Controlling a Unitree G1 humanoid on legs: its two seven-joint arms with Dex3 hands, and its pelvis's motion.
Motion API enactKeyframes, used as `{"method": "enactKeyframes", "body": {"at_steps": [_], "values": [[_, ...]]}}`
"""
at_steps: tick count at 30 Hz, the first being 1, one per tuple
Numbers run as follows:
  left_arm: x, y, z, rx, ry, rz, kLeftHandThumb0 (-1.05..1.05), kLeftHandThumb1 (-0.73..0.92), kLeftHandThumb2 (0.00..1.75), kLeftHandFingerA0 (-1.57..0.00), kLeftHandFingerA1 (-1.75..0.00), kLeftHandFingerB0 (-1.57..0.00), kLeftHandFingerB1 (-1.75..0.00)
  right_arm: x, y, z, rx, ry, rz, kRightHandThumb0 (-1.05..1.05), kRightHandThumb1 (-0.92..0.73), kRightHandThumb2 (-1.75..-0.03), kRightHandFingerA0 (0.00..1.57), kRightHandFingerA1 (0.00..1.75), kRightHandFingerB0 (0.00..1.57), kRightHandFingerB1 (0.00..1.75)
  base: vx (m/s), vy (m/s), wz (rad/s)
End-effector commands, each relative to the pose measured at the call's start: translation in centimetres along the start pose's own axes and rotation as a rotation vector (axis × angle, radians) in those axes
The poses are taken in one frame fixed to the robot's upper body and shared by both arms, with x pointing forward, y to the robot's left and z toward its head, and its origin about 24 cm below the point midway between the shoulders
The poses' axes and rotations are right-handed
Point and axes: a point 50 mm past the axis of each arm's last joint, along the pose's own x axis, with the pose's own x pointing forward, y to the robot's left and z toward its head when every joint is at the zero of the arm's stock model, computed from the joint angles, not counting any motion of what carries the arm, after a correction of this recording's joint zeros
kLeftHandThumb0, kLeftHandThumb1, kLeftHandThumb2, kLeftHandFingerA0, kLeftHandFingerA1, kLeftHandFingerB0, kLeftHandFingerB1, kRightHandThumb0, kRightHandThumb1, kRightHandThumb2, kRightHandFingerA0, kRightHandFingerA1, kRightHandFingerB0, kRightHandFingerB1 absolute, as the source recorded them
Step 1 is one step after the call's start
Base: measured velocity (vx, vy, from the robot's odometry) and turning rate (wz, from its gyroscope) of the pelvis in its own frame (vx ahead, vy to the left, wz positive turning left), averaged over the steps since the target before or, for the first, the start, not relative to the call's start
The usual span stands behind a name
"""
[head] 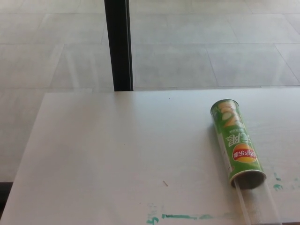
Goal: Use the right hand as a fist to push the chips tray inside its container kept in the middle of the desk
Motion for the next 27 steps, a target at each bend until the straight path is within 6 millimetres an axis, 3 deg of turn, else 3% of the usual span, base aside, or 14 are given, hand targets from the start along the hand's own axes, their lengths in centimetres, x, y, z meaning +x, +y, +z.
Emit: {"method": "enactKeyframes", "body": {"at_steps": [1, 2, 5, 8, 12, 13, 15, 17, 18, 22, 23, 25, 26, 27], "values": [[0.0, 1.3, 1.7, -0.035, -0.047, 0.032, -0.79, 0.57, 1.40, -0.69, -1.24, -0.38, -0.98, 1.2, 0.6, -1.6, -0.201, 0.141, -0.053, -0.68, -0.92, -0.69, 0.81, 0.70, 0.62, 0.46, 0.00, 0.000, 0.00], [0.0, 1.2, 1.8, -0.044, -0.055, 0.040, -0.80, 0.56, 1.40, -0.82, -1.30, -0.39, -0.99, 1.2, 0.6, -1.6, -0.204, 0.142, -0.058, -0.68, -0.92, -0.70, 0.81, 0.69, 0.61, 0.47, 0.00, 0.000, 0.00], [0.0, 1.3, 1.8, -0.014, -0.050, 0.050, -0.78, 0.57, 1.38, -0.78, -1.26, -0.46, -1.01, 1.3, 0.8, -1.7, -0.204, 0.134, -0.081, -0.68, -0.92, -0.69, 0.82, 0.67, 0.62, 0.46, 0.00, 0.000, 0.00], [0.0, 1.3, 1.9, -0.028, -0.051, 0.041, -0.79, 0.58, 1.38, -0.67, -1.21, -0.37, -0.95, 1.3, 0.8, -1.5, -0.204, 0.119, -0.105, -0.66, -0.92, -0.70, 0.82, 0.65, 0.61, 0.46, 0.00, 0.000, 0.00], [0.0, 1.3, 1.7, -0.081, -0.057, 0.040, -0.78, 0.55, 1.41, -0.70, -1.30, -0.37, -1.01, 1.2, 0.7, -1.3, -0.196, 0.103, -0.134, -0.65, -0.92, -0.72, 0.79, 0.69, 0.59, 0.46, 0.00, 0.000, 0.00], [0.0, 1.3, 1.7, -0.063, -0.051, 0.047, -0.79, 0.57, 1.39, -0.88, -1.32, -0.38, -0.97, 1.2, 0.8, -1.3, -0.195, 0.101, -0.135, -0.65, -0.92, -0.73, 0.78, 0.70, 0.57, 0.46, 0.00, 0.000, 0.00], [0.0, 1.3, 1.8, -0.080, -0.052, 0.040, -0.78, 0.59, 1.39, -0.86, -1.31, -0.37, -0.97, 1.1, 0.7, -1.2, -0.186, 0.096, -0.155, -0.66, -0.92, -0.73, 0.78, 0.73, 0.59, 0.45, 0.00, 0.000, 0.00], [0.0, 1.3, 1.8, -0.052, -0.052, 0.035, -0.78, 0.60, 1.39, -0.70, -1.23, -0.36, -0.97, 1.0, 0.7, -0.9, -0.174, 0.083, -0.179, -0.64, -0.92, -0.70, 0.80, 0.73, 0.59, 0.46, 0.00, 0.000, 0.00], [0.0, 1.3, 1.8, -0.068, -0.054, 0.035, -0.77, 0.59, 1.40, -0.66, -1.26, -0.36, -0.99, 1.0, 0.6, -0.7, -0.171, 0.070, -0.205, -0.59, -0.77, -1.15, 0.80, 0.84, 0.52, 0.61, 0.00, 0.000, 0.00], [-0.1, 1.5, 1.8, -0.073, -0.056, 0.051, -0.78, 0.58, 1.41, -0.70, -1.29, -0.37, -1.01, 1.0, 0.4, 0.0, -0.153, 0.030, -0.267, -0.57, -0.76, -1.14, 0.80, 0.85, 0.51, 0.61, 0.00, 0.000, 0.00], [0.0, 1.5, 2.0, -0.085, -0.057, 0.057, -0.77, 0.58, 1.41, -0.80, -1.31, -0.37, -0.99, 1.0, 0.4, 0.1, -0.145, 0.025, -0.280, -0.60, -0.79, -1.16, 0.79, 0.86, 0.52, 0.61, 0.00, 0.000, 0.00], [0.0, 1.6, 2.1, -0.103, -0.061, 0.062, -0.79, 0.58, 1.40, -0.87, -1.34, -0.39, -1.00, 1.0, 0.5, 0.3, -0.134, 0.017, -0.309, -0.57, -0.75, -1.14, 0.79, 0.86, 0.52, 0.62, 0.00, 0.000, 0.00], [0.0, 1.6, 2.1, -0.078, -0.067, 0.063, -0.78, 0.59, 1.40, -0.86, -1.33, -0.40, -1.00, 1.0, 0.5, 0.5, -0.119, 0.007, -0.329, -0.61, -0.92, -0.67, 0.82, 0.89, 0.59, 0.45, 0.00, 0.000, 0.00], [0.0, 1.6, 2.3, -0.068, -0.063, 0.064, -0.79, 0.60, 1.40, -0.87, -1.33, -0.41, -1.00, 1.1, 0.6, 0.5, -0.120, 0.009, -0.334, -0.61, -0.92, -0.68, 0.80, 0.94, 0.59, 0.44, 0.00, 0.000, 0.00]]}}
